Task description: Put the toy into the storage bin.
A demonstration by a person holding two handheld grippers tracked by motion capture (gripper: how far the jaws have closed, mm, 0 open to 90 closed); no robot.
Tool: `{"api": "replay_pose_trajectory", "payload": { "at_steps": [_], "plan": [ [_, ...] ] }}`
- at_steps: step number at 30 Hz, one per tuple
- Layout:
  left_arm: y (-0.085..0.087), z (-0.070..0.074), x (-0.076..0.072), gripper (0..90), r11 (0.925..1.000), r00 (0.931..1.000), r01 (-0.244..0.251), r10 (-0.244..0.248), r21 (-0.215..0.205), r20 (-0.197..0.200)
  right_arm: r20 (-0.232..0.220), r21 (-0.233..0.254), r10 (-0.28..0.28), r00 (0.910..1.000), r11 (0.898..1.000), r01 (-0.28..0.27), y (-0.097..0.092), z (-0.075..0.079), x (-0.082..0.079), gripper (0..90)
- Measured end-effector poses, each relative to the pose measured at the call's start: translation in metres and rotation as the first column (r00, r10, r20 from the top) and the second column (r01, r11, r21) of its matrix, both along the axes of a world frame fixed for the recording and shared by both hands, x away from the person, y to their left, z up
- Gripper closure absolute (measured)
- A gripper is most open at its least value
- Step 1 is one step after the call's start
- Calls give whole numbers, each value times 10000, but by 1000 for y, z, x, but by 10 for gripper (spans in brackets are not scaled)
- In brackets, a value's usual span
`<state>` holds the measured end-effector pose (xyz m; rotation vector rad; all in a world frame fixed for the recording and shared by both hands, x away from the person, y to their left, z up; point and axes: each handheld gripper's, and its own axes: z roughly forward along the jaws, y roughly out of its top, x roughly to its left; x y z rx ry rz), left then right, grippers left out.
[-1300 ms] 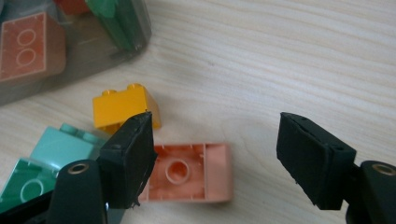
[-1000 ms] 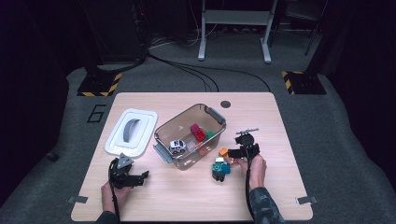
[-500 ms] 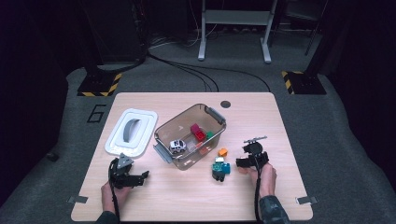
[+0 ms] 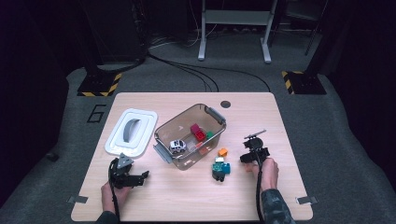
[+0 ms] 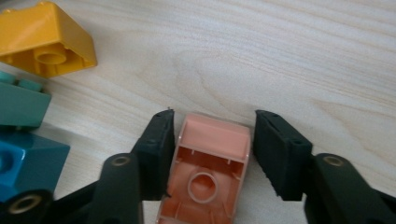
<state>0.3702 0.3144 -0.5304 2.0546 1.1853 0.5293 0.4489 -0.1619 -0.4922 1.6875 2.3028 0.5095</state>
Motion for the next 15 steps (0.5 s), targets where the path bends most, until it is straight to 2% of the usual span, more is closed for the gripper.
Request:
{"api": "replay_pose_trajectory", "payload": {
  "at_steps": [3,8,9,12,13,14,15],
  "plan": [
    [0,0,0,116,10000,10000,-3,3,0,0,60,-7,30,10000,10000,-30,0,1,1,576],
    [0,0,0,116,10000,10000,-3,3,0,3,61,164,-61,10000,9998,60,-1,2,0,583],
    [0,0,0,116,10000,10000,-1,1,1,2,262,224,72,9996,9997,-78,-2,4,-1,584],
    [0,0,0,116,10000,10000,-3,3,-2,4,432,351,86,9990,9993,-101,-3,7,-2,584],
    [0,0,0,116,10000,10000,-2,2,-1,2,702,526,233,9973,9983,-270,-4,11,-3,584],
    [0,0,0,116,10000,10000,-4,4,0,5,702,526,233,9973,9983,-270,-4,11,-3,584],
    [0,0,0,117,10000,10000,0,0,0,-1,958,712,297,9950,9968,-367,-5,16,-4,584]
  ]
}}
